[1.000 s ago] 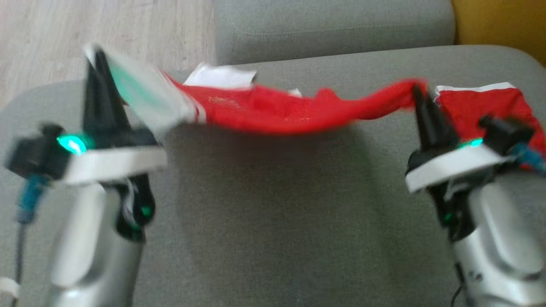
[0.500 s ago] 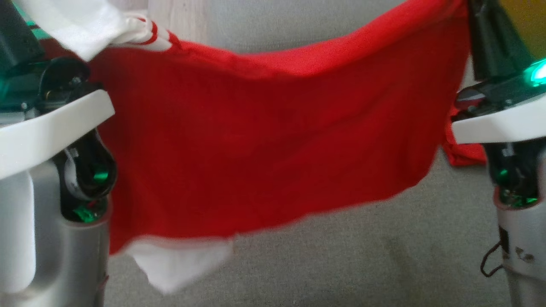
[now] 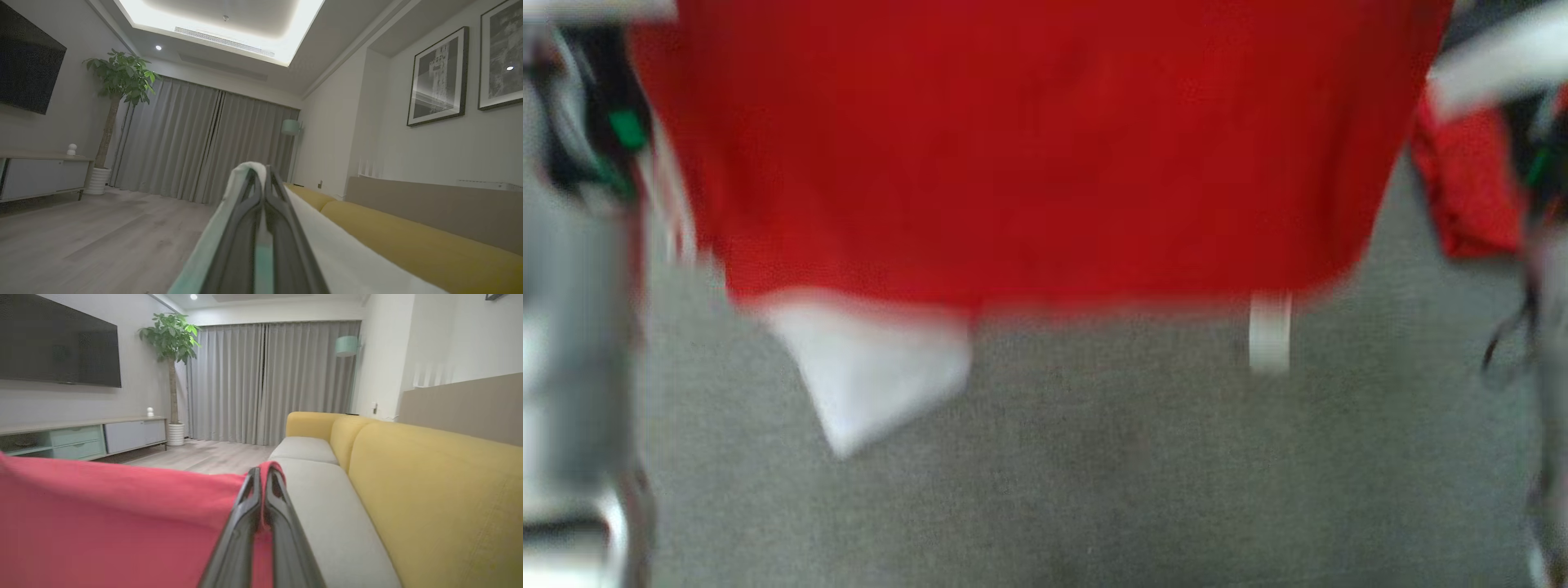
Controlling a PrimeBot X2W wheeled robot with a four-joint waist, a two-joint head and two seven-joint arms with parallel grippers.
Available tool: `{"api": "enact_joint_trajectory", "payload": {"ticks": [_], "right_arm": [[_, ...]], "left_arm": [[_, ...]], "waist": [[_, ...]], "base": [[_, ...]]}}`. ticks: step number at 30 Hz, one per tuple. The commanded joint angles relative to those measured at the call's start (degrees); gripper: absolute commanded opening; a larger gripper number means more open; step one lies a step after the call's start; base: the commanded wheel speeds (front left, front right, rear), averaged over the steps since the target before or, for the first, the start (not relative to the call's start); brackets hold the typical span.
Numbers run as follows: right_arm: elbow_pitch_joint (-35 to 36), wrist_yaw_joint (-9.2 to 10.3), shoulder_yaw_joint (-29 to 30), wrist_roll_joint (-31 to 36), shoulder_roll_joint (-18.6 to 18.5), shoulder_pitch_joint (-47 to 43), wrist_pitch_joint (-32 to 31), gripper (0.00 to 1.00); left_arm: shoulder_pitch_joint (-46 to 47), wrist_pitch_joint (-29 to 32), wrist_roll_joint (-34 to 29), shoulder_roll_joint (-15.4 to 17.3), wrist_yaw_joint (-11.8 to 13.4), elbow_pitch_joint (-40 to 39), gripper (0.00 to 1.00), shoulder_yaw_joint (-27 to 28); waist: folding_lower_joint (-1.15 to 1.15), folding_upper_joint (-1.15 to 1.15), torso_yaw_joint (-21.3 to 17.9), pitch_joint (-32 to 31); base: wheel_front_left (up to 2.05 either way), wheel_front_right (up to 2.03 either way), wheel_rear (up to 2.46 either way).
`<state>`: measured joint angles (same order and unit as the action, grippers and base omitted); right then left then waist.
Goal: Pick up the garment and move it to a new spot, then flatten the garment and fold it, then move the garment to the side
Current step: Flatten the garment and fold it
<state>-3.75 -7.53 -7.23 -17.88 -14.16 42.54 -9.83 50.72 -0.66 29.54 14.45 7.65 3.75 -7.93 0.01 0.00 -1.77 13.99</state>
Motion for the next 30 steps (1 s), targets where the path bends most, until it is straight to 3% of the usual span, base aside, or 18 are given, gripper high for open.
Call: {"api": "enact_joint_trajectory", "payload": {"ticks": [1, 2, 6, 11, 21, 30], "right_arm": [[-1.1, 0.04, -1.1, 0.1, -0.8, 6.5, 1.2, 0.00], [-7.5, 0.04, -2.0, -0.3, -1.3, 13.7, 3.0, 0.00], [-19.1, 0.04, -3.4, 1.4, -2.2, 26.6, 8.6, 0.00], [-30.4, 0.04, -3.8, 2.8, -1.8, 33.3, 15.6, 0.00], [-41.8, 0.04, -9.1, 0.5, -4.3, 27.6, 19.4, 0.00], [-45.7, 0.04, -21.3, -9.0, -7.4, 15.3, 11.7, 0.00]], "left_arm": [[6.9, -0.3, -0.4, 3.1, -1.0, 1.2, 0.00, 1.7], [13.9, -1.5, -1.7, 4.0, -2.2, 7.4, 0.00, 1.2], [25.4, -4.8, -2.8, 4.4, -3.8, 18.9, 0.00, 1.1], [30.7, -9.9, -3.2, 3.1, -6.3, 28.4, 0.00, 0.0], [23.9, -13.7, -3.5, 0.2, -10.7, 37.1, 0.00, -2.6], [6.9, -14.3, -3.9, -0.6, -12.9, 39.7, 0.00, -5.1]], "waist": [[-0.01, 0.00, 0.7, 7.1], [-0.01, 0.00, 1.1, 9.5], [-0.01, 0.00, 1.8, 12.6], [-0.01, 0.00, 2.4, 13.2], [-0.01, 0.00, 4.6, 13.0], [-0.01, 0.00, 6.0, 7.2]], "base": [[0.00, 0.00, 0.00], [0.00, 0.00, 0.00], [0.00, 0.00, 0.00], [0.00, 0.00, 0.00], [0.00, 0.00, 0.00], [0.00, 0.00, 0.00]]}}
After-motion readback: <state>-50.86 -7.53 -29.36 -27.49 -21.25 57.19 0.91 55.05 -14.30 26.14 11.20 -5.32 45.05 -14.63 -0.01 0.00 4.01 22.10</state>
